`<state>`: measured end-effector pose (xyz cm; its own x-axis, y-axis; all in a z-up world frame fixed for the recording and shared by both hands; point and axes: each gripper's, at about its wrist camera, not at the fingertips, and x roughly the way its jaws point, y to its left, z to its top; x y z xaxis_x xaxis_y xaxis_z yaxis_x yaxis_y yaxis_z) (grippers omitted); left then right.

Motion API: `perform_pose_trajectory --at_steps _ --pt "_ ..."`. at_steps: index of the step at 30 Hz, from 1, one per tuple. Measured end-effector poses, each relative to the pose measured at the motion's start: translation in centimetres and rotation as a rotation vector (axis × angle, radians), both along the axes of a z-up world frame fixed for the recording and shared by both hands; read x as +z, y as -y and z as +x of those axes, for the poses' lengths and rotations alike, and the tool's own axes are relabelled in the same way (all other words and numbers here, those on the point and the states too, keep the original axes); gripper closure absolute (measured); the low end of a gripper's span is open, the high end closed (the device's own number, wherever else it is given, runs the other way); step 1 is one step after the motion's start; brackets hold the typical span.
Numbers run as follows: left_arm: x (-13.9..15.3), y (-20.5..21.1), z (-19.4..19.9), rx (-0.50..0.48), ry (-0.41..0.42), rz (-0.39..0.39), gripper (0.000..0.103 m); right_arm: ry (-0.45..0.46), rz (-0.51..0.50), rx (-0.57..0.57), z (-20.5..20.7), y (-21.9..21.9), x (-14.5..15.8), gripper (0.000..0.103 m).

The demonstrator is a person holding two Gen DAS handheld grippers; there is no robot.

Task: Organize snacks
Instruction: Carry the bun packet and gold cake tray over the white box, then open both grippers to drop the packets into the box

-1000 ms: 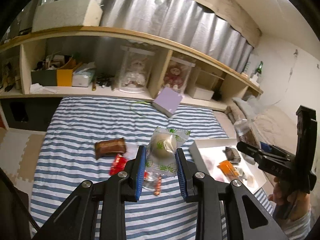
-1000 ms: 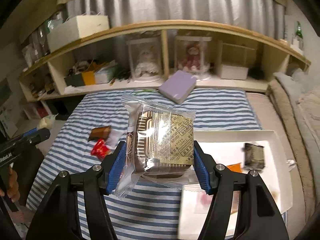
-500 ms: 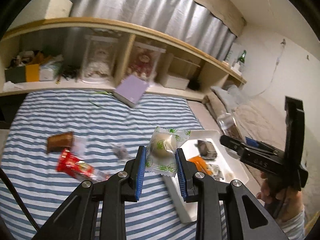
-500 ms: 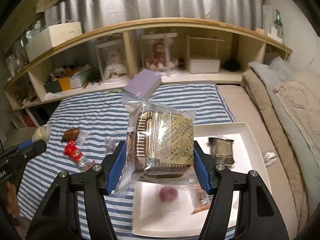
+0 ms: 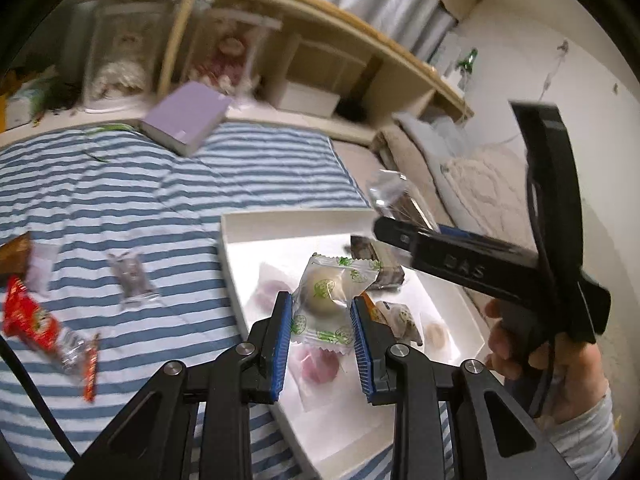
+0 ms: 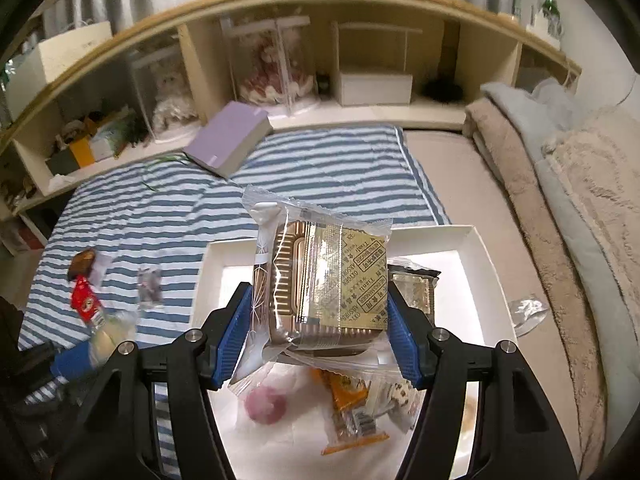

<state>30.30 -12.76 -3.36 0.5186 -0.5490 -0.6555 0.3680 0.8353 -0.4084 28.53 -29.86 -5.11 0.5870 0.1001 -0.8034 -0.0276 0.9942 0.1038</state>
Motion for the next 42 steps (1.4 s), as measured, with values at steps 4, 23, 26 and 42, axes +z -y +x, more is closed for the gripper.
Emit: perform_pose_trajectory --at_steps 4,23,26,42 --pt "-1.4 2.0 3.5 -0.013 -0.017 0.036 0.075 -0.073 0.020 0.000 2.2 0.4 -2.5 0.038" --pt "-6.3 6.0 11.4 0.004 0.001 0.140 0.073 -0.201 0.167 -0.063 5.7 2.7 -8.0 0.024" --pt "-6.7 6.1 11.9 0.034 -0.005 0.159 0.064 -0.203 0.175 -0.066 4.9 3.3 -7.8 0.024" --pt "-5.6 4.5 7.7 -0.019 0.001 0.211 0.009 -0.184 0.198 -0.123 0.4 5.8 -5.9 0.018"
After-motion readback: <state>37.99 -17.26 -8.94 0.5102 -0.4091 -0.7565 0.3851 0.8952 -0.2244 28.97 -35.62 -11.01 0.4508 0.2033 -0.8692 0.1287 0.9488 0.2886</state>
